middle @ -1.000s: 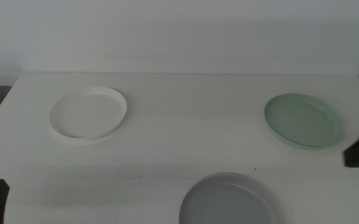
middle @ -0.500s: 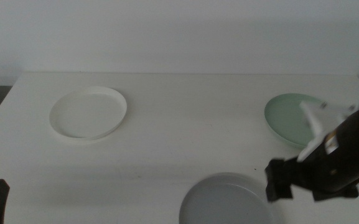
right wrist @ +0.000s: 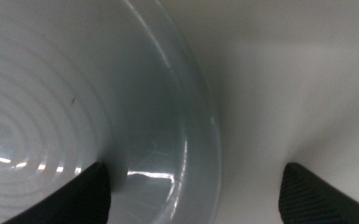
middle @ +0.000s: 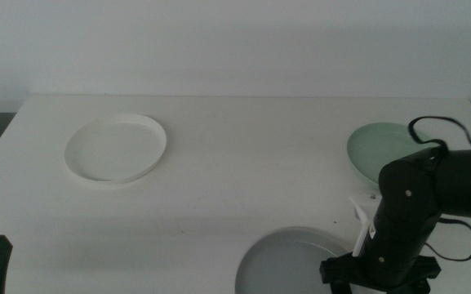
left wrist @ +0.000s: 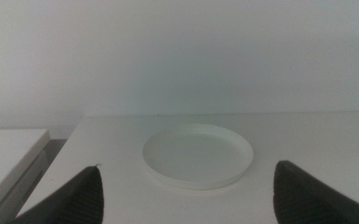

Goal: Stack the three bowls on top of each other.

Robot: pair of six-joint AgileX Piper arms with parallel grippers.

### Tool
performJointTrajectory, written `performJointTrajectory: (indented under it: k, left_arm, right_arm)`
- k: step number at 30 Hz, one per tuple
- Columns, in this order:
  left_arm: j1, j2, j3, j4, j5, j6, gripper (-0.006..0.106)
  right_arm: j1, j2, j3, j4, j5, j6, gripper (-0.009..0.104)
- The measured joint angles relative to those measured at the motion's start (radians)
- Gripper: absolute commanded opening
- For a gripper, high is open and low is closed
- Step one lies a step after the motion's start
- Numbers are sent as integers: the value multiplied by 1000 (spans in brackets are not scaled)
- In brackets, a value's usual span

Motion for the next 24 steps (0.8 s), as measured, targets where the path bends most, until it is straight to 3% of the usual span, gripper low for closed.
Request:
performJointTrajectory:
  k: [6, 10, 17, 24]
  left_arm:
    - [0, 0, 0, 0, 0, 0, 94]
    - [0, 0, 0, 0, 0, 0, 94]
    - [0, 0, 0, 0, 0, 0, 94]
    - [0, 0, 0, 0, 0, 0, 94]
  right_arm:
    - [0, 26, 0, 25, -22, -7, 23]
    - [0, 26, -2, 14, -17, -11, -1]
    - [0, 0, -41, 24, 29, -30, -3]
    - [0, -33, -286, 18, 139, -89, -3]
